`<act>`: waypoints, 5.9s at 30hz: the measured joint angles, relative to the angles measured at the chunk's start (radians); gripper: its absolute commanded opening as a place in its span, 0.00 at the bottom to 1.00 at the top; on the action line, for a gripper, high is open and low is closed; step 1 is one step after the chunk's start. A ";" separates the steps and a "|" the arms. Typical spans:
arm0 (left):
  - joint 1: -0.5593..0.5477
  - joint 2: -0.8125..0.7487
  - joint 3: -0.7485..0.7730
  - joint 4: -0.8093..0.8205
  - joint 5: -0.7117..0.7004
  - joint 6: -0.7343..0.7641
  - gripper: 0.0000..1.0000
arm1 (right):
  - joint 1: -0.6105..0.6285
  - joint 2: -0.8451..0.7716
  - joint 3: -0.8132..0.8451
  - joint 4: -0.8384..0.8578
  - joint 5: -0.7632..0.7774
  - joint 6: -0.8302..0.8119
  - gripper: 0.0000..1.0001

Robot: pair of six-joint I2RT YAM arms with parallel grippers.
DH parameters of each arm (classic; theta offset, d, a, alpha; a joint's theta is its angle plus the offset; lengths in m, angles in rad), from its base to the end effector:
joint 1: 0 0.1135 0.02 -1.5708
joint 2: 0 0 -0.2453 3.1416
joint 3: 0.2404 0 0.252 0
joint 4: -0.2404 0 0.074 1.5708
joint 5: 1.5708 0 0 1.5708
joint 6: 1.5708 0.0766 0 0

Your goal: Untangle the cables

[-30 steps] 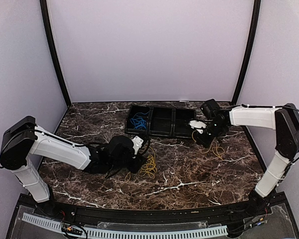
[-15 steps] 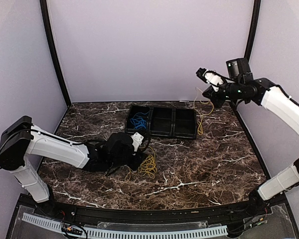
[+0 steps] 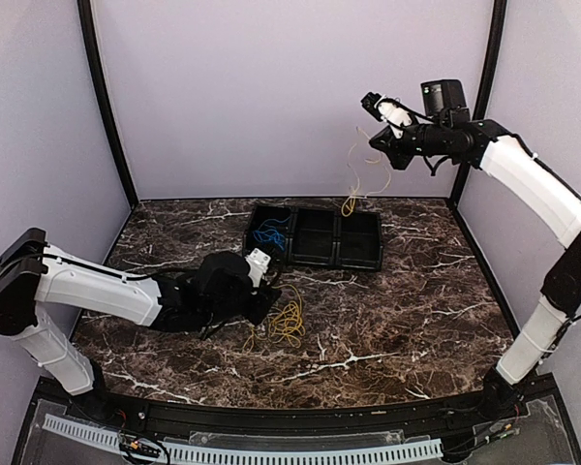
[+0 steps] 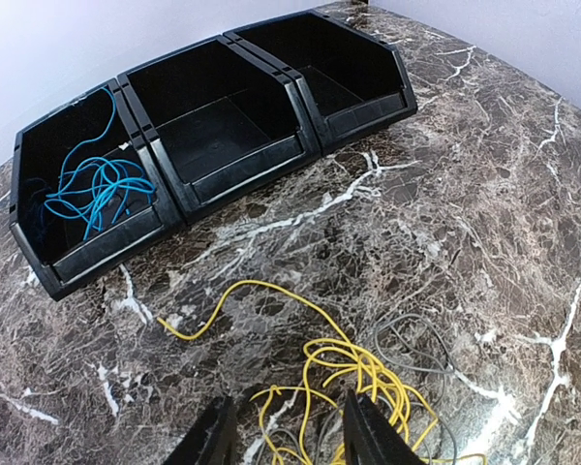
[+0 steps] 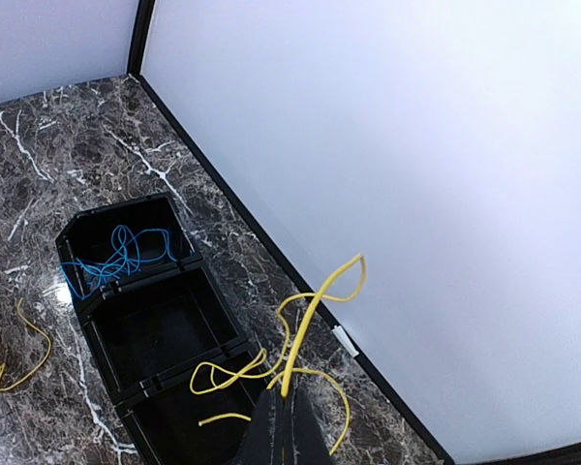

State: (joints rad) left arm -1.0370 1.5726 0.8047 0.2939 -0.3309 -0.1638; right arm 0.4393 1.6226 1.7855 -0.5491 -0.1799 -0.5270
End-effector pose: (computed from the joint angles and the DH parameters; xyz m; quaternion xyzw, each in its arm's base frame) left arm 0.2089 -0.3046 0.1651 0.2781 0.7991 -0.1745 0.5037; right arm 0.3588 0.1837 0.4011 -0.4283 0.7084 0.0501 0.5587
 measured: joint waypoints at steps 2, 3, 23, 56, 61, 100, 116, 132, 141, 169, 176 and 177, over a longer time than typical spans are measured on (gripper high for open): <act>0.000 -0.017 -0.010 -0.004 -0.010 -0.005 0.40 | 0.000 0.027 -0.025 0.017 -0.003 0.000 0.00; 0.000 -0.023 -0.014 -0.005 -0.014 -0.006 0.40 | 0.000 0.034 -0.039 0.023 -0.003 0.000 0.00; 0.000 0.016 -0.022 -0.008 -0.047 -0.005 0.40 | -0.002 0.069 -0.217 0.130 0.018 0.012 0.00; 0.000 0.035 -0.019 -0.008 -0.053 -0.005 0.40 | -0.040 0.032 -0.253 0.166 0.106 0.005 0.00; 0.000 0.047 -0.019 -0.008 -0.053 -0.005 0.40 | -0.040 0.105 -0.226 0.137 0.039 0.016 0.00; 0.000 0.068 -0.018 -0.024 -0.071 -0.017 0.48 | -0.014 0.456 -0.143 0.032 -0.005 0.156 0.04; 0.101 -0.039 -0.006 -0.105 -0.047 -0.136 0.59 | 0.013 0.216 -0.248 -0.077 0.008 0.115 0.51; 0.252 -0.067 -0.010 -0.218 0.201 -0.320 0.61 | 0.314 0.290 -0.334 -0.067 -0.277 -0.080 0.49; 0.252 -0.068 -0.025 -0.232 0.239 -0.362 0.61 | 0.386 0.467 -0.199 -0.106 -0.295 -0.075 0.49; 0.254 -0.105 -0.042 -0.231 0.233 -0.372 0.60 | 0.401 0.546 -0.105 -0.254 -0.402 -0.228 0.55; 0.254 -0.105 -0.050 -0.225 0.233 -0.373 0.60 | 0.422 0.542 -0.105 -0.274 -0.417 -0.245 0.50; 0.254 -0.105 -0.053 -0.223 0.233 -0.373 0.60 | 0.423 0.542 -0.105 -0.261 -0.404 -0.232 0.50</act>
State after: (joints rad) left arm -0.7830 1.4673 0.7521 0.0708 -0.0978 -0.5365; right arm 0.8627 2.1643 1.6806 -0.8104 -0.5842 -0.7589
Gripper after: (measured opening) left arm 0.600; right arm 0.522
